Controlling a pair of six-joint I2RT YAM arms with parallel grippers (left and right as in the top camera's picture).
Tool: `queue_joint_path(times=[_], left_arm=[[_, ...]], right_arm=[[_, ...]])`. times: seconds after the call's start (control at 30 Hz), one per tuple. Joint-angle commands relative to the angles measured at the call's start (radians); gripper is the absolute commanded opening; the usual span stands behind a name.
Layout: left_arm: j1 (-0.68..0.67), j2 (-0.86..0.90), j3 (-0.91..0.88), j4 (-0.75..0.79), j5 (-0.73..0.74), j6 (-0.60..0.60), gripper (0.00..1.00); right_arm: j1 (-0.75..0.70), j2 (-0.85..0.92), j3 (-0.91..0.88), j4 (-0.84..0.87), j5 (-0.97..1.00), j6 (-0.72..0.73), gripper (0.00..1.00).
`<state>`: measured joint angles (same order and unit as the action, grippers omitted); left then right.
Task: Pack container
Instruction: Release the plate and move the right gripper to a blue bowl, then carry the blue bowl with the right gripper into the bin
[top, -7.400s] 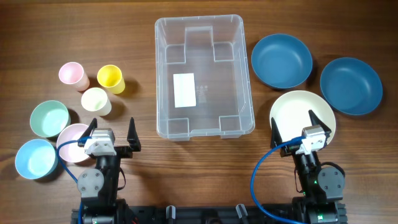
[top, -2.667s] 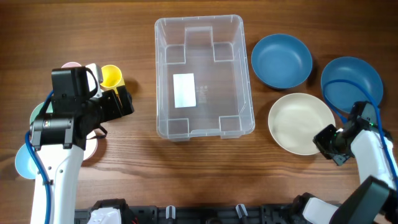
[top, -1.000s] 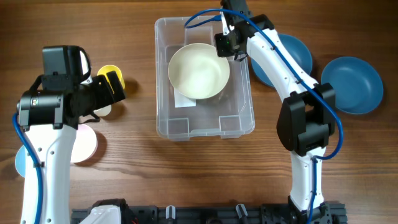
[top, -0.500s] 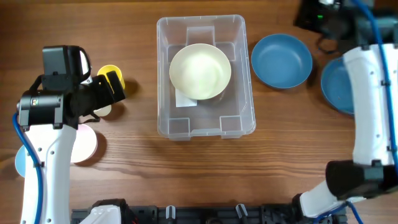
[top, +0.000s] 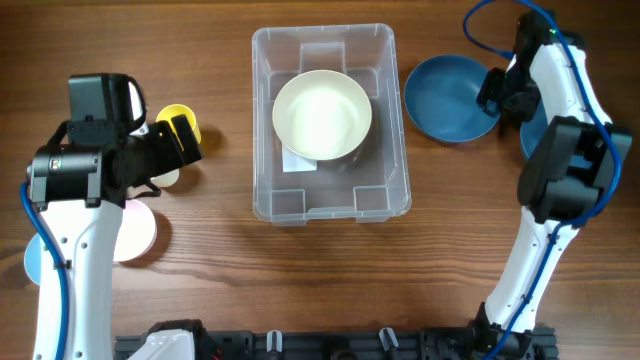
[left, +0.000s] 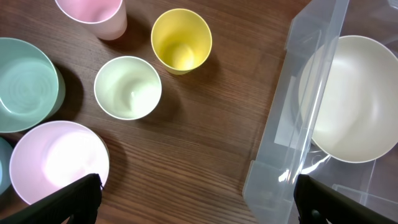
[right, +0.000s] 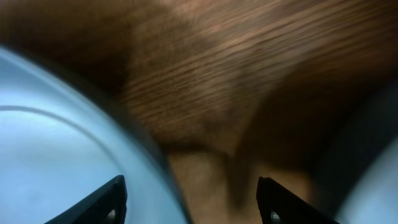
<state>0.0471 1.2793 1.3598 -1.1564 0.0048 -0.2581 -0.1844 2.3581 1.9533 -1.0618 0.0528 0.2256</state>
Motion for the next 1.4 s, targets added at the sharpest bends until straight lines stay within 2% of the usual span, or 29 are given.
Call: queue_joint_path(times=[0.0, 0.03, 0.07, 0.1, 0.23, 0.37, 0.53, 0.67, 0.77, 0.87, 1.0, 1.17, 1.3, 1.33, 1.37], left_arm=[[0.001, 0.004, 0.012, -0.001, -0.01, -0.016, 1.0], [0.001, 0.004, 0.012, -0.001, -0.01, -0.016, 1.0], [0.001, 0.004, 0.012, 0.0, -0.01, -0.016, 1.0], [0.001, 0.004, 0.012, 0.0, -0.01, -0.016, 1.0], [0.001, 0.004, 0.012, 0.0, -0.01, -0.016, 1.0], [0.002, 0.004, 0.012, 0.0, -0.01, -0.016, 1.0], [0.001, 0.004, 0.012, 0.0, -0.01, -0.016, 1.0], [0.001, 0.004, 0.012, -0.001, -0.01, -0.016, 1.0], [0.002, 0.004, 0.012, -0.001, -0.01, -0.016, 1.0], [0.001, 0.004, 0.012, -0.001, -0.01, -0.016, 1.0], [0.002, 0.004, 0.012, 0.0, -0.01, -0.016, 1.0], [0.002, 0.004, 0.012, 0.0, -0.01, -0.016, 1.0], [0.002, 0.004, 0.012, 0.0, -0.01, -0.016, 1.0], [0.002, 0.004, 0.012, 0.0, -0.01, -0.016, 1.0], [0.002, 0.004, 0.012, 0.0, -0.01, -0.016, 1.0]], right_arm=[[0.004, 0.034, 0.001, 0.014, -0.048, -0.016, 0.51], [0.004, 0.034, 0.001, 0.014, -0.047, -0.016, 0.43], [0.004, 0.034, 0.001, 0.015, -0.047, -0.017, 0.3], [0.004, 0.034, 0.002, 0.015, -0.047, -0.017, 0.21], [0.006, 0.031, 0.009, 0.008, -0.055, -0.016, 0.04], [0.011, -0.026, 0.053, -0.013, -0.069, -0.013, 0.04], [0.019, -0.29, 0.175, 0.001, -0.1, 0.011, 0.04], [0.092, -0.473, 0.18, 0.051, -0.1, 0.012, 0.04], [0.216, -0.532, 0.18, 0.041, -0.101, 0.002, 0.05], [0.357, -0.514, 0.18, 0.001, -0.099, -0.016, 0.04], [0.507, -0.397, 0.178, -0.051, -0.051, 0.019, 0.04], [0.552, -0.206, 0.178, -0.109, -0.047, 0.056, 0.04], [0.552, -0.121, 0.178, -0.108, -0.047, 0.062, 0.04], [0.552, -0.12, 0.178, -0.105, -0.047, 0.06, 0.07], [0.552, -0.124, 0.179, -0.095, -0.05, 0.037, 0.26]])
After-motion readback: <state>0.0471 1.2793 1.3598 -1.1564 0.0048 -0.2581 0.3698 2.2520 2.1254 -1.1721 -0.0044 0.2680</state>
